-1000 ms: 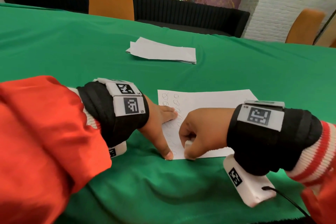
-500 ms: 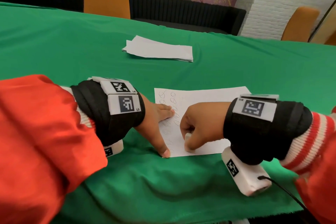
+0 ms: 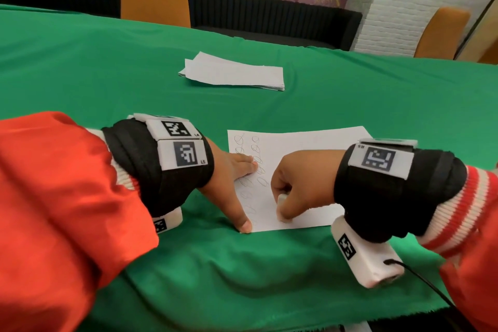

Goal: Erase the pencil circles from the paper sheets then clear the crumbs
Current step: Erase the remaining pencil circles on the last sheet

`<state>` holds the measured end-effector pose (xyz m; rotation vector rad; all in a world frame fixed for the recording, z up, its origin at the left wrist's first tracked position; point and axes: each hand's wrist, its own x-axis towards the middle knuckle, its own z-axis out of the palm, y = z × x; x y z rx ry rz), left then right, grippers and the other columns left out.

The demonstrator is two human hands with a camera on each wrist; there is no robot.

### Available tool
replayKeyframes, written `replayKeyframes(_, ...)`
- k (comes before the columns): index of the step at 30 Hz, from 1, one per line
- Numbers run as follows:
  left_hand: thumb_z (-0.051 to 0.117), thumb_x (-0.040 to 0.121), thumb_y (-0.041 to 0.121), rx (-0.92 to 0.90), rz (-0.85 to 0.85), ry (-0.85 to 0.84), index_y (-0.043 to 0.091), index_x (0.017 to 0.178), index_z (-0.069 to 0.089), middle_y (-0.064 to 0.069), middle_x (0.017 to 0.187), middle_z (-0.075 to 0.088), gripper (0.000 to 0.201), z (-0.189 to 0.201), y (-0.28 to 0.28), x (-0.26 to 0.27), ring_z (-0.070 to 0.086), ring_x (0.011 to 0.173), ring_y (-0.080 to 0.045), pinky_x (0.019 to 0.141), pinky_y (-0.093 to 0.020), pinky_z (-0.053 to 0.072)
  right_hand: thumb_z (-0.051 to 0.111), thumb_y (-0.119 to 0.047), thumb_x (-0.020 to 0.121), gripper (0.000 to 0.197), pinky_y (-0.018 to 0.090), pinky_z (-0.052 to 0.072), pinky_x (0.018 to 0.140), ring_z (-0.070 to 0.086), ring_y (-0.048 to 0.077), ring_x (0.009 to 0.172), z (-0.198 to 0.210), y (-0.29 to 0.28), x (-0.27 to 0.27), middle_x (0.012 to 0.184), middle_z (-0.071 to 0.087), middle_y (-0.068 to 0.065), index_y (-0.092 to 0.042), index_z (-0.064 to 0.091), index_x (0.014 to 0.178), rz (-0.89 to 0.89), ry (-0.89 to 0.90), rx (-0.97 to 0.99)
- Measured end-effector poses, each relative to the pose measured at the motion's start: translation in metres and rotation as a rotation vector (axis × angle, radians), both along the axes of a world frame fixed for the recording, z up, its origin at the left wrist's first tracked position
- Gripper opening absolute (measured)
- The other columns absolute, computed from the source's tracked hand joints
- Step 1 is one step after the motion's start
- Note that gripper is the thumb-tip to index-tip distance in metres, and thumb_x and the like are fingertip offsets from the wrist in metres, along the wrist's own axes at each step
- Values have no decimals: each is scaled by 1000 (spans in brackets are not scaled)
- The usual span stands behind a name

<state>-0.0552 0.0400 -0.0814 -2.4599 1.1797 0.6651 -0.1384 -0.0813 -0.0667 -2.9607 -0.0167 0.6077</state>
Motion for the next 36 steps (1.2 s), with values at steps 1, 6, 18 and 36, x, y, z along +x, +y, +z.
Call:
replayKeyframes(1, 61, 73, 69, 1, 0, 1, 23, 151, -8, 14, 157, -14, 114, 0, 0, 0, -2, 145, -5, 115, -27, 1, 67, -27, 77, 10, 16, 34, 47, 42, 4, 47, -1, 3, -1, 53, 51, -9, -19, 62, 71, 16, 18, 12)
replayKeyframes(6, 61, 72, 69, -5, 1, -3, 24, 151, -8, 15, 157, -13, 114, -2, 0, 1, -1, 145, -5, 115, -28, 2, 67, -29, 79, 11, 18, 36, 52, 45, 4, 53, 3, 0, 10, 59, 54, -10, -18, 67, 77, -32, -5, -52)
replayKeyframes(18, 63, 72, 68, -55, -24, 10, 24, 152, -5, 13, 158, -10, 114, -4, 0, 4, 1, 145, -5, 115, -27, 3, 66, -28, 79, 22, 19, 34, 50, 41, 5, 50, 1, 6, 16, 55, 48, -8, -21, 53, 62, 20, -35, -103)
replayKeyframes(36, 76, 71, 51, -238, -39, 59, 27, 151, 6, 13, 155, 4, 108, 5, 2, 11, 14, 142, -7, 113, -24, 16, 61, -35, 84, 12, 20, 38, 57, 45, 2, 58, 10, -8, 7, 66, 53, -11, -25, 65, 91, 7, -203, -15)
